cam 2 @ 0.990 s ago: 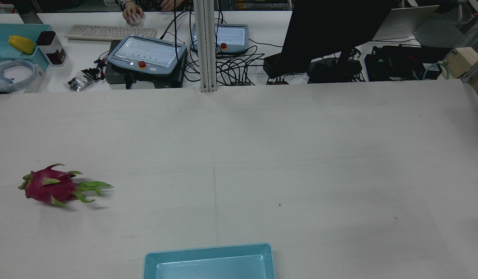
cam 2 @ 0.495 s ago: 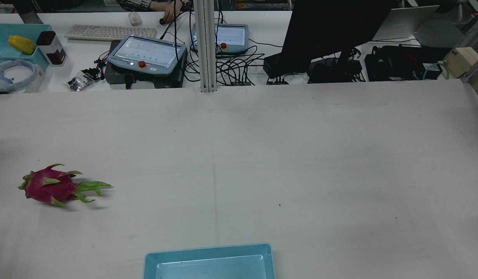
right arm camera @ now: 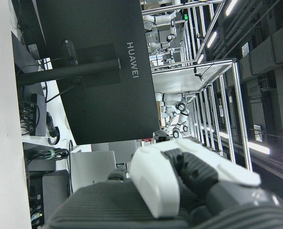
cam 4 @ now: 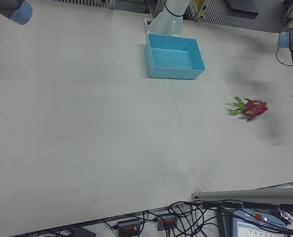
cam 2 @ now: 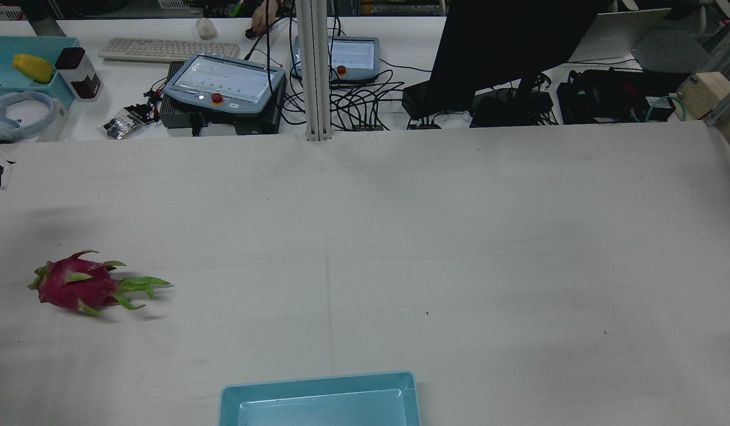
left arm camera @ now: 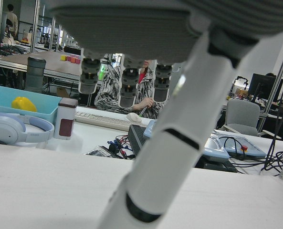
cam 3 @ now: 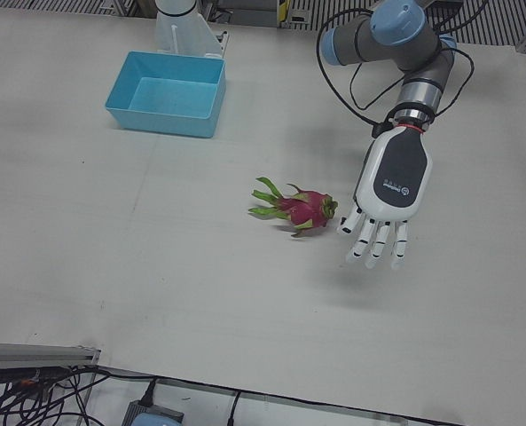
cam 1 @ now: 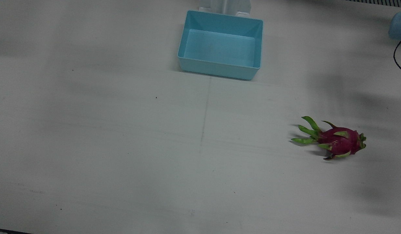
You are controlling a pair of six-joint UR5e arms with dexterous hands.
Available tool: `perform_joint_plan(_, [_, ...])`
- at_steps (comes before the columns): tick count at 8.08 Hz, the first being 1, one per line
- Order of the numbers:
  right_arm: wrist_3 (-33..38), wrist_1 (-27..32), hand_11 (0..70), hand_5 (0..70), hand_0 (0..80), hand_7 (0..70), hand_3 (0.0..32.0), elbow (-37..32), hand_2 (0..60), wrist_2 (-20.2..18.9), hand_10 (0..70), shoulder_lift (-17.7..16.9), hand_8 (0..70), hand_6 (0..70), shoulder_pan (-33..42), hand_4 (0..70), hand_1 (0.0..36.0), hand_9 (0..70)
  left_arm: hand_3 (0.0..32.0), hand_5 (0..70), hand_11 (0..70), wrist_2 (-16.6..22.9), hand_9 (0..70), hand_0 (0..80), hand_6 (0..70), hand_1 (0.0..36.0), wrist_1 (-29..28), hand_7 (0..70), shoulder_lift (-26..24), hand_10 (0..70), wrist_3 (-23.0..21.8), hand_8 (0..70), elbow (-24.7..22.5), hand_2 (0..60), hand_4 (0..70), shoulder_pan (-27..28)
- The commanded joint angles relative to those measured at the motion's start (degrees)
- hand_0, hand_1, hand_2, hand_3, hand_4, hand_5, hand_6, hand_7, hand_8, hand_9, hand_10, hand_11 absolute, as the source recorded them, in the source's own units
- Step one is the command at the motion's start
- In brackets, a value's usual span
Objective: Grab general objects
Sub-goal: 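Move the left hand down over the pink dragon fruit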
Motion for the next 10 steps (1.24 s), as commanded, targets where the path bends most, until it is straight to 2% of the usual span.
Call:
perform_joint_plan(1, [0.00,-0.09,0.0,0.0,0.0,0.0,0.0,0.12,0.0,0.00,0.0,0.00,0.0,0.0,0.01,0.0,0.0,0.0,22.0,70.0,17.0,2.97,13.8,80.0,2.9,36.0,4.64,22.4,0.05,8.8,0.12,19.0,-2.10,60.0,0.0,2.63])
perform_joint_plan(3, [0.00,-0.09,0.0,0.0,0.0,0.0,0.0,0.12,0.0,0.00,0.0,0.00,0.0,0.0,0.01,0.0,0.0,0.0,26.8,70.0,12.8,2.97,10.9,63.8,0.0,36.0,4.83,17.6,0.49,6.3,0.21,17.9,-2.18,60.0,0.0,5.19])
perform_joint_plan(4, [0.00,-0.09,0.0,0.0,0.0,0.0,0.0,0.12,0.0,0.00,0.0,0.00,0.0,0.0,0.01,0.0,0.0,0.0,30.2,70.0,12.3,2.63,8.1,60.8,0.0,36.0,4.92,17.1,0.40,6.2,0.03,17.7,-2.36,60.0,0.0,6.23])
perform_joint_plan(5, [0.00,0.00,0.0,0.0,0.0,0.0,0.0,0.03,0.0,0.00,0.0,0.00,0.0,0.0,0.01,0.0,0.0,0.0,31.6,70.0,14.2,1.49,6.3,61.3,0.0,36.0,4.92,15.8,0.05,7.5,-0.23,16.6,-2.36,60.0,0.0,7.64])
perform_joint_plan(7, [0.00,-0.09,0.0,0.0,0.0,0.0,0.0,0.12,0.0,0.00,0.0,0.00,0.0,0.0,0.01,0.0,0.0,0.0,30.4,70.0,14.8,-7.26,7.0,63.4,0.0,36.0,5.61,18.0,-0.48,7.8,-0.41,16.9,-1.66,60.0,0.0,15.34])
perform_joint_plan(8, [0.00,-0.09,0.0,0.0,0.0,0.0,0.0,0.03,0.0,0.00,0.0,0.00,0.0,0.0,0.01,0.0,0.0,0.0,30.2,70.0,15.1,-11.14,7.0,64.1,0.0,36.0,5.71,18.5,-0.48,7.9,-1.89,16.8,-1.57,60.0,0.0,18.87])
perform_joint_plan(9, [0.00,0.00,0.0,0.0,0.0,0.0,0.0,0.03,0.0,0.00,0.0,0.00,0.0,0.0,0.01,0.0,0.0,0.0,29.8,70.0,15.5,-12.74,7.0,66.4,0.0,36.0,5.97,19.2,-0.48,8.1,-2.60,16.8,-0.61,60.0,0.0,20.03])
perform_joint_plan(10, [0.00,0.00,0.0,0.0,0.0,0.0,0.0,0.03,0.0,0.00,0.0,0.00,0.0,0.0,0.01,0.0,0.0,0.0,30.2,70.0,16.3,-12.76,7.0,70.4,0.0,36.0,5.88,19.1,-0.48,8.5,-2.78,16.7,0.61,60.0,0.0,20.13])
